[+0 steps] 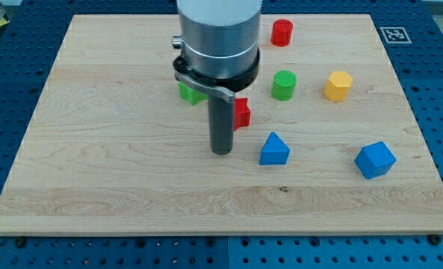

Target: Move the blue triangle below the blue cube

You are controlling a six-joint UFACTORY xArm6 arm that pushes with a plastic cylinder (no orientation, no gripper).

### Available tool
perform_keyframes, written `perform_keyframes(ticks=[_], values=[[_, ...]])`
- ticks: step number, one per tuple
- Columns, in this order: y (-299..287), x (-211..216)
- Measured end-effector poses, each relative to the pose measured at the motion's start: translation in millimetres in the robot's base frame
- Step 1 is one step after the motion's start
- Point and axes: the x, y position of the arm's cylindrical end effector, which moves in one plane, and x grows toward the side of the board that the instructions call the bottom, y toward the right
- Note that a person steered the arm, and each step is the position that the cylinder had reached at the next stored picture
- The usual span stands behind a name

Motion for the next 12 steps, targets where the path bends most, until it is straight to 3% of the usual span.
perform_keyframes(ticks=[1, 3, 9, 12], values=[[50.5, 0.0], [59.6, 22.3], [68.2, 15.9], [109.5, 17.4]])
